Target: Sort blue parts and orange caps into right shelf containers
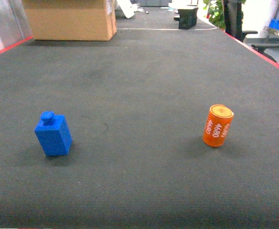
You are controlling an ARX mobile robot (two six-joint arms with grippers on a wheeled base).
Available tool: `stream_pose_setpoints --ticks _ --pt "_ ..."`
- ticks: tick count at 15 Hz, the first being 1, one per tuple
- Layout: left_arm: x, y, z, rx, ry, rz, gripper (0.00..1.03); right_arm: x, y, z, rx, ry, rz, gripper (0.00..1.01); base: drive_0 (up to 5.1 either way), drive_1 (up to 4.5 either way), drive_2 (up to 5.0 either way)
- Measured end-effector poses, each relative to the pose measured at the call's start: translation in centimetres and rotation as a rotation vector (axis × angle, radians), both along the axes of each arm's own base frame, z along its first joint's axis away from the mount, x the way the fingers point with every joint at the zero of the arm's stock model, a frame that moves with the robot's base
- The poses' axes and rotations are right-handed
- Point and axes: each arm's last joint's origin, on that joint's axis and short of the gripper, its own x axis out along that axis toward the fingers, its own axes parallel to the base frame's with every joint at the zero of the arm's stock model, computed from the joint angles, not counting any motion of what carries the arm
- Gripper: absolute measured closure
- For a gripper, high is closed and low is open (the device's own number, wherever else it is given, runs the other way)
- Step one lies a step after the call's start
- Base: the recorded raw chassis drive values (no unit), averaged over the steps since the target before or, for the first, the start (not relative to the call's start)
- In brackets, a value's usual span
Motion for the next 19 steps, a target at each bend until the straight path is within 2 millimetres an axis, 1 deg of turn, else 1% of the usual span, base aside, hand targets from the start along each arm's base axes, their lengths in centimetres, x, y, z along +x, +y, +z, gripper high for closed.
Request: stream_pose_setpoints --ticks 18,19 --pt "0.0 0.0 0.0 0.0 0.0 0.0 0.05 0.0 0.0 0.0 0.0 0.0 0.0 0.03 0.0 0.0 0.0" --pt "0.0 0.0 0.0 0.0 0.0 0.0 0.05 0.0 0.05 -0.25 0.013 0.059 -0.049 0.03 0.0 0.0 0.0"
